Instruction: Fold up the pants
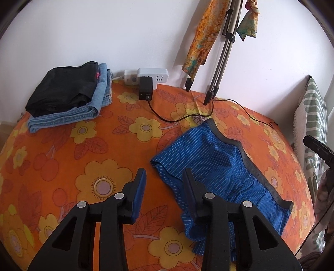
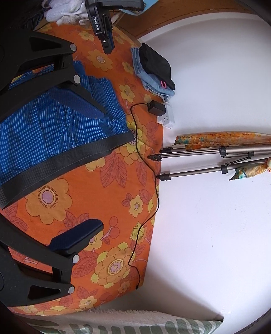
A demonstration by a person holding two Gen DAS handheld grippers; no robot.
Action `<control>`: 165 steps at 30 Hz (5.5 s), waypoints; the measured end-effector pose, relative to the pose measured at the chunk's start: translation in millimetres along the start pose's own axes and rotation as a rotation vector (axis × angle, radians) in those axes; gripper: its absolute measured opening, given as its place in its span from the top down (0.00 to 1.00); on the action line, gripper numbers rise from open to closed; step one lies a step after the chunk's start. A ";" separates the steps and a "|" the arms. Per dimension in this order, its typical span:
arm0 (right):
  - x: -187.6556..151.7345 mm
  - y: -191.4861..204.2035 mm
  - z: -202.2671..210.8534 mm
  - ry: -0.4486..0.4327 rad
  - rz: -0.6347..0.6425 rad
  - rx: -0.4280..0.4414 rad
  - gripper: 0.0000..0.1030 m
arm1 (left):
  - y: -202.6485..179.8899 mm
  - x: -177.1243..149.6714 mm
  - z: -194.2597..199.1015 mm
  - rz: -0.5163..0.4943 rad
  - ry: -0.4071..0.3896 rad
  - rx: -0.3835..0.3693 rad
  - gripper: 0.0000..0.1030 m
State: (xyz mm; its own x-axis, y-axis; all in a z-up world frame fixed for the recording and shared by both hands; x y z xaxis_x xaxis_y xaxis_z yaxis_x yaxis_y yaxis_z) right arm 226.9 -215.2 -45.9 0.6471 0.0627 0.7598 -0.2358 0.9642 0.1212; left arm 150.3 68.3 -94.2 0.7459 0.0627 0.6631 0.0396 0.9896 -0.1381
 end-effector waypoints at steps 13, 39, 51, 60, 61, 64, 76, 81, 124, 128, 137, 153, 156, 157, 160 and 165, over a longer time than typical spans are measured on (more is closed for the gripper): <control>38.0 33.9 -106.4 0.138 0.141 0.079 0.07 | 6.9 2.8 -33.5 0.024 0.053 -0.010 0.67; 23.9 75.8 -252.5 0.399 0.146 0.272 0.24 | 9.6 1.2 -93.4 0.021 0.146 -0.001 0.67; 16.1 87.1 -259.8 0.423 0.163 0.308 0.34 | 4.8 3.1 -104.6 -0.025 0.136 0.032 0.81; 13.1 93.4 -258.8 0.424 0.207 0.301 0.66 | 2.9 6.5 -105.7 -0.018 0.105 0.040 0.94; 13.2 92.9 -258.8 0.424 0.206 0.302 0.68 | 4.5 8.2 -104.4 -0.005 0.097 0.038 0.94; 13.6 92.0 -256.8 0.424 0.193 0.314 0.71 | 6.6 16.7 -97.0 0.016 0.069 0.026 0.94; 55.7 76.2 -208.4 0.299 0.121 0.346 0.73 | -1.1 53.9 -49.8 0.029 -0.066 -0.038 0.94; 69.8 72.2 -177.2 0.258 0.118 0.342 0.74 | -13.1 69.1 -18.7 0.015 -0.140 -0.081 0.95; -95.5 -56.0 22.1 0.144 -0.045 0.052 0.87 | -230.1 -126.6 66.6 -0.540 0.083 -0.501 0.97; -103.5 -61.9 20.0 0.142 -0.073 0.057 0.87 | -236.9 -135.7 55.9 -0.607 0.080 -0.468 0.87; -104.8 -68.9 10.6 0.143 -0.105 0.091 0.87 | -288.1 -149.6 28.6 -0.757 0.083 -0.420 0.61; -104.4 -84.1 12.1 0.132 -0.141 0.119 0.87 | -283.3 -150.3 3.6 -0.753 0.138 -0.407 0.95; -102.8 -84.0 11.9 0.128 -0.141 0.115 0.87 | -284.5 -150.2 5.6 -0.749 0.131 -0.417 0.97; -103.0 -84.1 11.7 0.126 -0.140 0.113 0.87 | -283.8 -149.0 6.6 -0.746 0.126 -0.420 0.97; -101.3 -83.2 12.3 0.123 -0.136 0.110 0.87 | -278.9 -142.8 13.0 -0.722 0.109 -0.426 0.98; -101.6 -83.3 12.6 0.122 -0.136 0.108 0.87 | -265.3 -123.7 30.2 -0.669 0.056 -0.437 0.99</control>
State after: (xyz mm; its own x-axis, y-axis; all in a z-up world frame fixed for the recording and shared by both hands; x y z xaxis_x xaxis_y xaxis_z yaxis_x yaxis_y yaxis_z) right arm 171.6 -305.2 -125.2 0.7599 -0.0294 0.6494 -0.2123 0.9330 0.2907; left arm 27.5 -198.1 -117.4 0.5039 -0.5440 0.6709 0.7382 0.6746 -0.0075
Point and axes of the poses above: each gripper's, at about its wrist camera, not at the fingertips, and z roughly against the way its jaws point, y to its left, x to its top, the point moved 7 cm from there along -z, roughly the way its jaws point, and after that the axes turned 6 degrees about -z, right-handed, at the moved point
